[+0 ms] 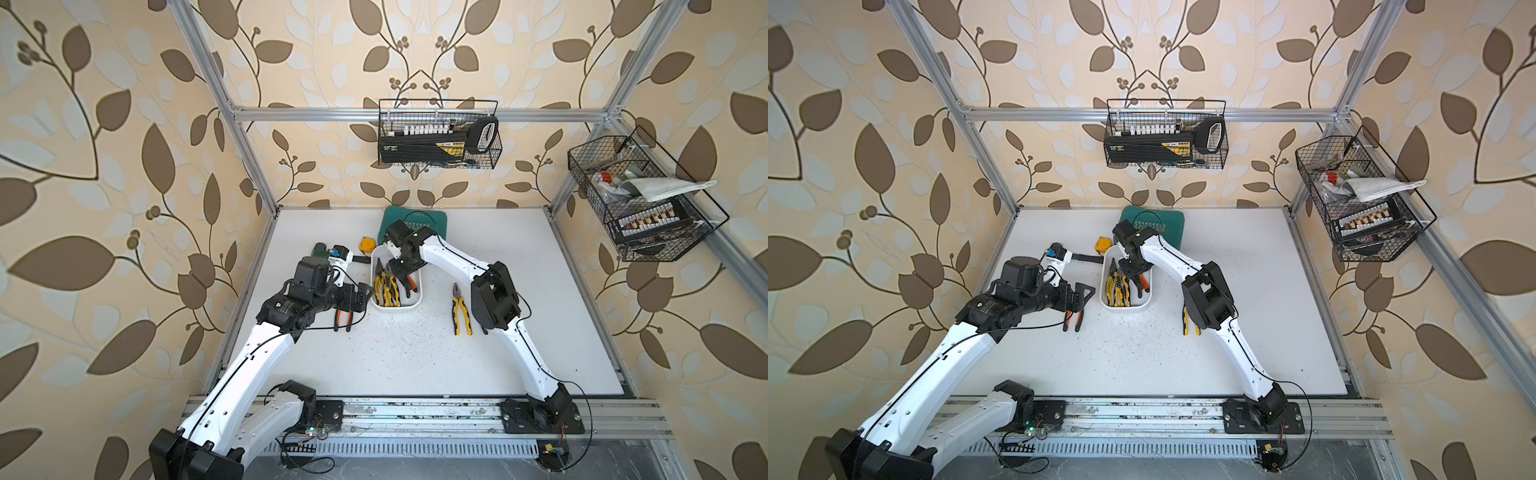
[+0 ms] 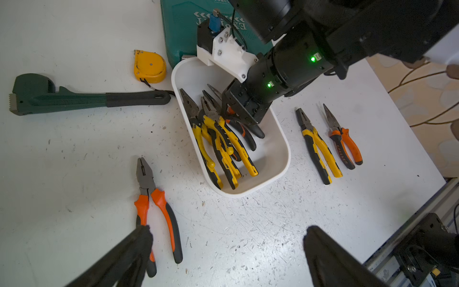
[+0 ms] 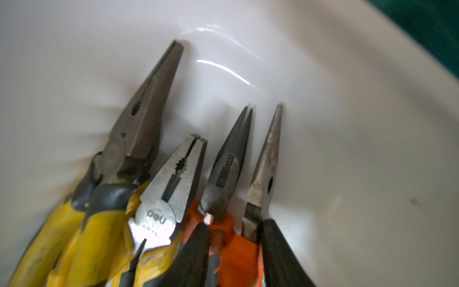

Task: Take the pliers out of the storage box
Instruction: Pick up the pliers from the storage box.

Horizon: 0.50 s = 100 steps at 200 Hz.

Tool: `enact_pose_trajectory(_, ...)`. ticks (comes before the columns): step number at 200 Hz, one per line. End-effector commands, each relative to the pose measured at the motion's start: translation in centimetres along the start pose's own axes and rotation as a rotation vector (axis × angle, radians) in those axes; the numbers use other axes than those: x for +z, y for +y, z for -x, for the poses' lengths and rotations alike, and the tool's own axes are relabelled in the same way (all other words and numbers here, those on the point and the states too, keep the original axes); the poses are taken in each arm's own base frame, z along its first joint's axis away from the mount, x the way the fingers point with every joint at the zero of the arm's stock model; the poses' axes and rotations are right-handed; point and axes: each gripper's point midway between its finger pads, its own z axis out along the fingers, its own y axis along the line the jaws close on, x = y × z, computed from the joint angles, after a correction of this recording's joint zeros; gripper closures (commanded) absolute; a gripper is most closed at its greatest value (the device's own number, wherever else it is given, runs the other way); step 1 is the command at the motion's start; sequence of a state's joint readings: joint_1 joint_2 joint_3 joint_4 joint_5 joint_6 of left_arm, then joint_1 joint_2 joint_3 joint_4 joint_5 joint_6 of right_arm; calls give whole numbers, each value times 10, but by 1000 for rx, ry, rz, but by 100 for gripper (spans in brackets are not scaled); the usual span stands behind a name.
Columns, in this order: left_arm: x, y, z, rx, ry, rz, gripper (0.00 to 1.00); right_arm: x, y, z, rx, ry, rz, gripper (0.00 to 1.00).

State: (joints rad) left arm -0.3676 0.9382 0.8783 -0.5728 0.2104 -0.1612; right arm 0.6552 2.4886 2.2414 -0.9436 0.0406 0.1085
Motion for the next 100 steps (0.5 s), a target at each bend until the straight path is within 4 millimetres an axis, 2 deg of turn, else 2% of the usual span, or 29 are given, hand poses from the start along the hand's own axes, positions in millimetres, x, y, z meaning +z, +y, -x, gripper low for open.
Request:
enact_pose_trajectory(1,3,0,4,12,-21,0,1,-11,3,-21,7,70,21,70)
enact_pose_trajectory(18,3,0,5,8,-24,-3,1,-17,-5,-17,22,49,-23,81)
enact_pose_trajectory(64,2,4,8,-7,-41,23,1,-31,-18,-12,48,-4,-73,100)
enact_pose_trajectory(83,3,5,9,-14,-42,31,1,-40,-20,-9,79,-41,-43,100)
enact_pose_trajectory(100,3,8,10,-25,-50,45,1,-52,-14,-4,103,-89,39,100)
